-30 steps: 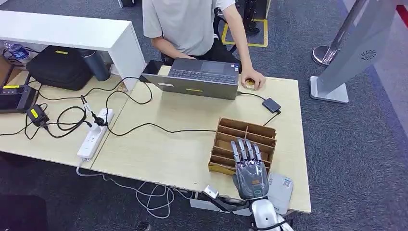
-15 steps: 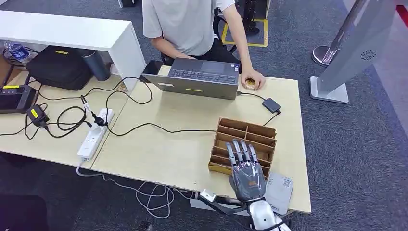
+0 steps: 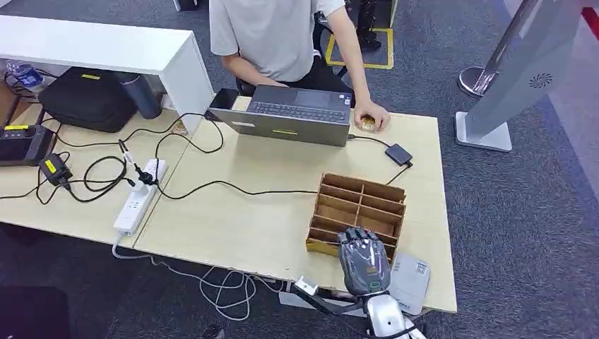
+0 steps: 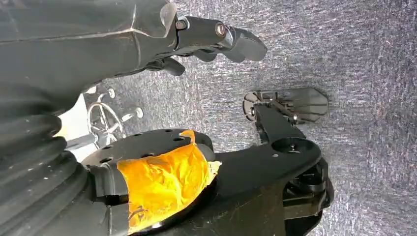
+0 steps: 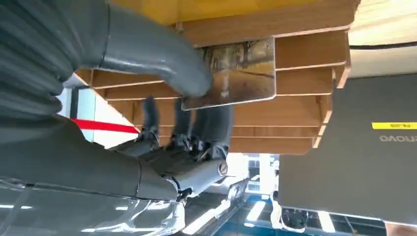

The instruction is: Pass the card to the sensor for recognition and then transmit it.

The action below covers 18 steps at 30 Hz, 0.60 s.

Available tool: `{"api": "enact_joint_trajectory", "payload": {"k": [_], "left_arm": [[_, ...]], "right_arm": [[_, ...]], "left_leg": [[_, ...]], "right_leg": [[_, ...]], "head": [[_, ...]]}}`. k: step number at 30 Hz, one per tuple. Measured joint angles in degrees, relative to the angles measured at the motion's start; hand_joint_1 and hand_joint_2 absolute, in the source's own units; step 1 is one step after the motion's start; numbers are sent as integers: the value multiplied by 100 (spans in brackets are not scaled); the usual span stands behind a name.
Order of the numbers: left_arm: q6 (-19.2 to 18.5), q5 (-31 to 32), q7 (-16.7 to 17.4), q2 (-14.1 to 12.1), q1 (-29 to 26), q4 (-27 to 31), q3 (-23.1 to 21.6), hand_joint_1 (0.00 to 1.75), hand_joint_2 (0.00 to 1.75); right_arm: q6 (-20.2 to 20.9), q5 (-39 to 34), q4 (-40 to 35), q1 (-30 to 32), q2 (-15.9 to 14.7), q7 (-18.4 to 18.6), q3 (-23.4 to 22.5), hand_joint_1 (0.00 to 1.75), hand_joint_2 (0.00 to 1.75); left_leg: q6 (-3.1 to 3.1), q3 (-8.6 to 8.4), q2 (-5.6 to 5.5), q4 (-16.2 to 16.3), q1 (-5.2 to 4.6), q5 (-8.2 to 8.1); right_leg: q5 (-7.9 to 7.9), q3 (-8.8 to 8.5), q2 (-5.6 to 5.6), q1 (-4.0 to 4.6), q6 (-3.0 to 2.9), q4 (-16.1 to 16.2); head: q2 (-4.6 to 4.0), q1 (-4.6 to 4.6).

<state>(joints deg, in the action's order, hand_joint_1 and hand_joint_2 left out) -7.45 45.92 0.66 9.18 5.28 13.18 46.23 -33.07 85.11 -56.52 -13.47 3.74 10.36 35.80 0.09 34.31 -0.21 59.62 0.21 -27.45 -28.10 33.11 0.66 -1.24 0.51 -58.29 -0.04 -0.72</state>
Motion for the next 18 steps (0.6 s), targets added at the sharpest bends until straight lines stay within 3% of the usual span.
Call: {"api": "enact_joint_trajectory", "payload": {"k": [13,18], "left_arm": [[-125,46,-37,-2,1,0,-13,0,175],[-15,41,-61,-2,5,0,-15,0,175]], "right_arm": [[77,-277,-59,-4,-4,-116,-9,175,175],[105,-304,-77,1,-7,-118,-20,175,175]], "left_leg": [[0,0,1,0,0,0],[0,-1,0,0,0,0]], "right_leg": [[0,0,0,0,0,0],[0,0,1,0,0,0]], "head": [[0,2],[-2,0]]}}
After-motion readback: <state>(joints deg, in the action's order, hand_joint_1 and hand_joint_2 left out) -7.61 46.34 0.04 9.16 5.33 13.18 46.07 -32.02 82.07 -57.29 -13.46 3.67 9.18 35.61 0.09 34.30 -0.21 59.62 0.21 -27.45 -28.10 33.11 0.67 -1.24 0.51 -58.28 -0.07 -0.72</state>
